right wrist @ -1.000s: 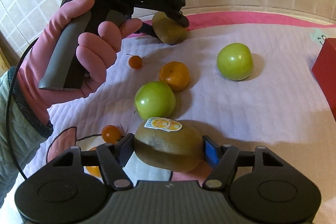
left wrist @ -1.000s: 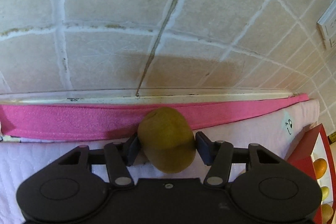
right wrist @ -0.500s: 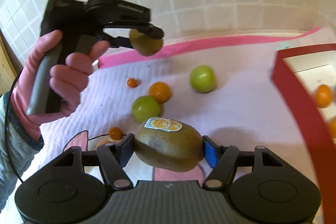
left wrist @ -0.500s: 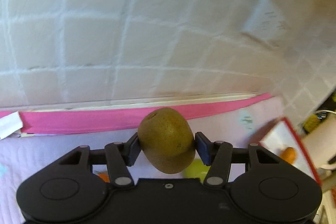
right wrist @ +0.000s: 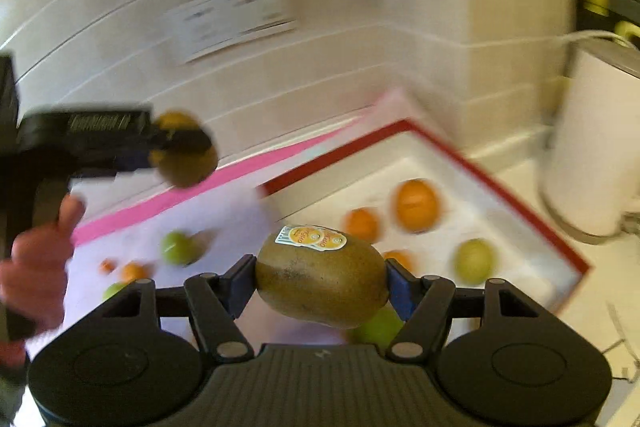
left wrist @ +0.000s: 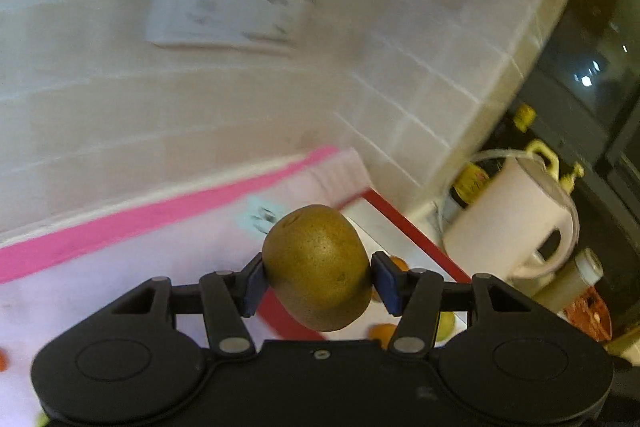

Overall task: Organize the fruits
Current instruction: 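Carry both kiwis into the red box and open both tools, then move both tools back over the fruit on the mat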

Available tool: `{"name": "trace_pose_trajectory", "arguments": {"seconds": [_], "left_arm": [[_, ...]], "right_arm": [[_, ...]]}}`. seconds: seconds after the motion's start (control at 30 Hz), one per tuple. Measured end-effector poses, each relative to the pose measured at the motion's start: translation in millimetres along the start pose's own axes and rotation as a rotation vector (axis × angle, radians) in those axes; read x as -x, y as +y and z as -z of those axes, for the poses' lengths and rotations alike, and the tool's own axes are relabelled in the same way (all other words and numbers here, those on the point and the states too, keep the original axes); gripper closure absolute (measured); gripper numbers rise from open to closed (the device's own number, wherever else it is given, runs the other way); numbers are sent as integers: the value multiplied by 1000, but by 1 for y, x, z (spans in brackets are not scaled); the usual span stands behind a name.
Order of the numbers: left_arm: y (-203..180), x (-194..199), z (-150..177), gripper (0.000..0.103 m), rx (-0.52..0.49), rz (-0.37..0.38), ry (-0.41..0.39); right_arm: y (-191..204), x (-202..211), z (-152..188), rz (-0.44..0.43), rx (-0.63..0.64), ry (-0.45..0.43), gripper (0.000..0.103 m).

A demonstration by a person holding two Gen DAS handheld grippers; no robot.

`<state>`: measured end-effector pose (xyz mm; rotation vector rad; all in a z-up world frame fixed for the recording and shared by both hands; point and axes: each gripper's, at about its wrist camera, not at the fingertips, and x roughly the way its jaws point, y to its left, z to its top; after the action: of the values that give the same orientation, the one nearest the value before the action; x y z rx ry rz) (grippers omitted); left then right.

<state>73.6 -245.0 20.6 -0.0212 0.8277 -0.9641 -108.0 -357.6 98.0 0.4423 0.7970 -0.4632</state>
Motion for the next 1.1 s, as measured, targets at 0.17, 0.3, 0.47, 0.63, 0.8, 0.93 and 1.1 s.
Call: {"name": "trace_pose_trajectory", "arguments": {"seconds": [0.17,0.3,0.47,0.63,0.8,0.93,1.1], "left_arm": [[-30,-60,9,37,-64,-38,103],[-29,-97,15,37,-100,-93,177],[-26,-129,19,37,-130,-121,248],[-31,-135,18,42,-217,-157,238],[-27,-135,12,43,-211,-161,229],[-25,-129,15,44,-202,-135,234],[-28,-115,12,39,-189,-123,209]], "right_arm": [[-50,-33,-25,67,-69,3,34],[-62,-74,-32,33,-47,89,34],[-60,-114,-29,28,-18,156,34],[-48,-132,-29,83,52,168,34],[-50,-148,-31,69,52,179,34],[-52,-157,-24,68,41,205,34],[-52,-154,-21,78,44,193,33]]}}
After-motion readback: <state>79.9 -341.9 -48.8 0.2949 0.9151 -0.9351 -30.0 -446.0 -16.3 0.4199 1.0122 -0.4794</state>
